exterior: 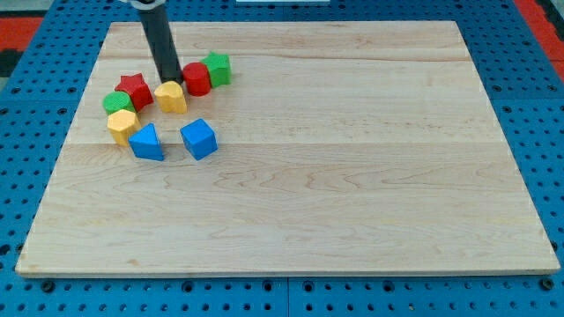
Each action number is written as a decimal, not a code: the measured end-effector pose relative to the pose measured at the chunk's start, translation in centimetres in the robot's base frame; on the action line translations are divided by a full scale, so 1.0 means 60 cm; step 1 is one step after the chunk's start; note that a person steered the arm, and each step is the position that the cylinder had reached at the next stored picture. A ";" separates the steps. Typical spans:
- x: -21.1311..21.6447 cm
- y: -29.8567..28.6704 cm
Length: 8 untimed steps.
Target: Separate red circle green star from group of blocks
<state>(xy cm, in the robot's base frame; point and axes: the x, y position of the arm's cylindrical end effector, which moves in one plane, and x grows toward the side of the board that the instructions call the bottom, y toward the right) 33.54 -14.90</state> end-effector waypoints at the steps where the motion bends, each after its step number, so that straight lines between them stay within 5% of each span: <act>1: 0.022 0.043; 3: 0.034 0.050; 5: -0.056 -0.096; 6: -0.051 -0.207; 8: 0.030 -0.181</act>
